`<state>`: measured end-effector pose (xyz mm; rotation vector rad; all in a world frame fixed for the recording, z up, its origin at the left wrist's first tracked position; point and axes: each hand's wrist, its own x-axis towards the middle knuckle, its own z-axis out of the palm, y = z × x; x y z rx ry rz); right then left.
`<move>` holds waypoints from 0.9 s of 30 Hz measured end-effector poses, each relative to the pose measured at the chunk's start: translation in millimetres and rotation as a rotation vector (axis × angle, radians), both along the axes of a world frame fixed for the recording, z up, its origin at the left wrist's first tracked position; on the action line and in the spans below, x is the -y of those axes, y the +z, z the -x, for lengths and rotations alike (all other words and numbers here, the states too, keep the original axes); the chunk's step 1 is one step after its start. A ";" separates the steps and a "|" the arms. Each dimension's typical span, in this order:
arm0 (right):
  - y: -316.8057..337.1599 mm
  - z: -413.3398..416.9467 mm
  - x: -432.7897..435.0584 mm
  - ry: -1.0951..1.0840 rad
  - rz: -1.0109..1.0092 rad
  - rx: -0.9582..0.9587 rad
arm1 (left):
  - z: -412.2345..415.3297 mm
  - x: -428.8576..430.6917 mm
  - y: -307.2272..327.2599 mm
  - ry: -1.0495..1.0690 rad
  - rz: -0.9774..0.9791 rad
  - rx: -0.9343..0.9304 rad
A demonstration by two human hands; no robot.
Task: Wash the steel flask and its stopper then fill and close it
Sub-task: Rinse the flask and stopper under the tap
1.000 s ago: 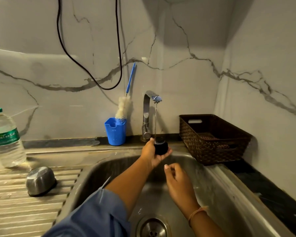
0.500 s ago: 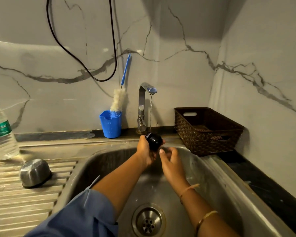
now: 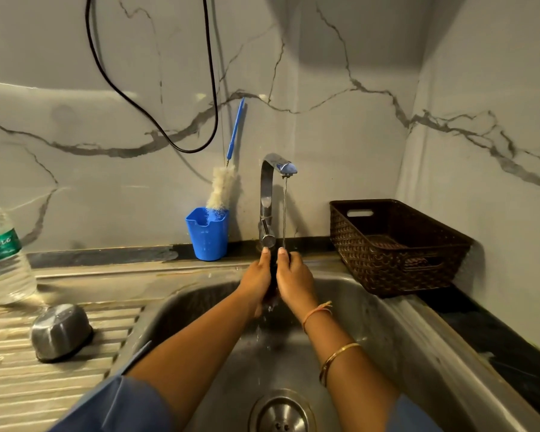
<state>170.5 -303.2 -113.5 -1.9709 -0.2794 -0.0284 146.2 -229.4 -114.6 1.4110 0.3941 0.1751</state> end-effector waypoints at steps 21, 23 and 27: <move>23.3 -19.7 2.1 0.189 -0.242 -0.081 | 2.7 -26.6 -0.7 -0.064 -0.184 0.214; 28.2 -20.3 7.3 0.212 -0.381 -0.197 | 1.1 -27.0 -0.8 -0.082 -0.025 0.257; 33.8 -23.4 14.4 0.289 -0.297 -0.324 | -1.0 -25.8 -4.6 -0.141 -0.021 0.276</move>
